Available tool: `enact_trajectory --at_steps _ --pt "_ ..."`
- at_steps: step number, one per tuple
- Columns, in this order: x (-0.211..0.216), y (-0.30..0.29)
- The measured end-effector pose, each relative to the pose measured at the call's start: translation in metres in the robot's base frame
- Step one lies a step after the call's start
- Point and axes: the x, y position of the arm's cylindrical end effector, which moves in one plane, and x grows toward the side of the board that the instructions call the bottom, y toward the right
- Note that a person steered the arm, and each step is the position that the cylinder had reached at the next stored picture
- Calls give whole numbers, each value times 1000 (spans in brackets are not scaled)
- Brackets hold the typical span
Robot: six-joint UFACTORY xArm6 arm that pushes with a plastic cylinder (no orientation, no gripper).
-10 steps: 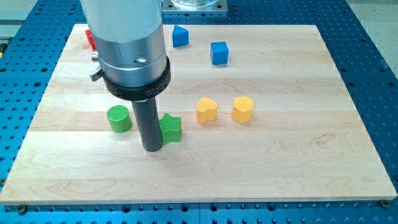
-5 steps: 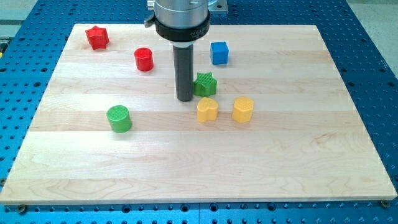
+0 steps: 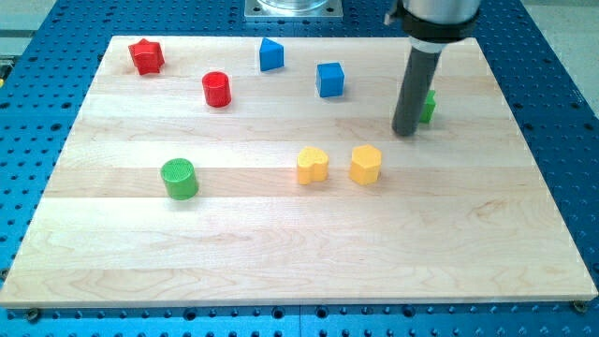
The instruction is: Place the green star diagonally to the cube
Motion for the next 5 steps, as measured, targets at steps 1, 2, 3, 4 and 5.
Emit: enact_trajectory --at_steps 1,2,3,4,5 --pt "-29 24" --pt "-78 43" --pt "-116 50" --pt "-95 47" --pt "-84 29"
